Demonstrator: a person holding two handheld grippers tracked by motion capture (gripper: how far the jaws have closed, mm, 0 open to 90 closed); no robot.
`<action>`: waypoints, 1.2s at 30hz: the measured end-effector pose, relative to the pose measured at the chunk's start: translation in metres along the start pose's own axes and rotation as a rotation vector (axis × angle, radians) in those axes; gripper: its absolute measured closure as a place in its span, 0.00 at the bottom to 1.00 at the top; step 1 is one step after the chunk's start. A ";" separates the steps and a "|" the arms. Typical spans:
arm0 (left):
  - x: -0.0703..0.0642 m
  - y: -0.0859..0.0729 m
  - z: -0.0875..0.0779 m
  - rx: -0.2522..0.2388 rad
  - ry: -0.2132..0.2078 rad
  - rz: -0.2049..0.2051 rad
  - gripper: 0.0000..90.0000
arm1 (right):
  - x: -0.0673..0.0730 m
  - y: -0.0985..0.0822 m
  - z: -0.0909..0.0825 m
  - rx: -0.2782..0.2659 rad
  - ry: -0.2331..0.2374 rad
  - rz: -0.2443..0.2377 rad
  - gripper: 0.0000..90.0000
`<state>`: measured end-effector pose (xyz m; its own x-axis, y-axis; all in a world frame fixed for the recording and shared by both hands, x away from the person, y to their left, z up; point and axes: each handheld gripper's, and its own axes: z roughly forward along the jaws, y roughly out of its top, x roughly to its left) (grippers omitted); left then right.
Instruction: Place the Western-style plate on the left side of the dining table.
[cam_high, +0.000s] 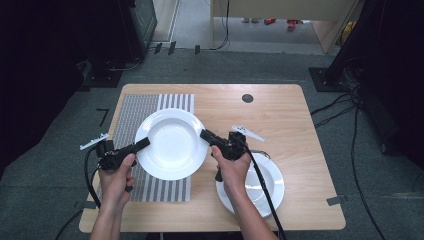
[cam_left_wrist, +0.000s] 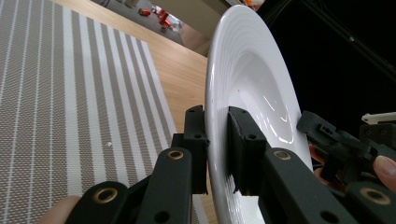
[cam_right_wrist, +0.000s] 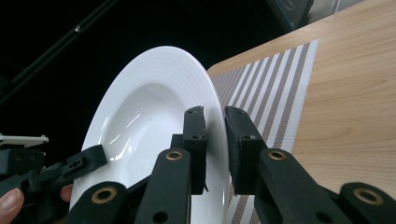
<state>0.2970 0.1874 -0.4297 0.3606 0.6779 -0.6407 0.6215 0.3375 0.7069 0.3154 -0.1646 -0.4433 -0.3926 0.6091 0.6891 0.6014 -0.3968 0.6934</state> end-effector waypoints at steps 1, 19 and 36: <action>0.002 0.000 0.000 -0.002 0.001 -0.002 0.88 | 0.000 0.000 0.002 0.005 0.000 0.001 0.90; 0.034 0.010 -0.001 -0.017 0.048 -0.041 0.87 | 0.006 0.009 0.046 0.060 -0.005 -0.048 0.89; 0.066 0.011 0.009 -0.006 0.100 -0.093 0.85 | -0.001 0.010 0.084 0.116 -0.037 -0.057 0.89</action>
<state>0.3336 0.2298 -0.4665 0.2301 0.7050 -0.6708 0.6450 0.4057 0.6476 0.3803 -0.1110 -0.4550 -0.4041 0.6540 0.6395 0.6561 -0.2799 0.7008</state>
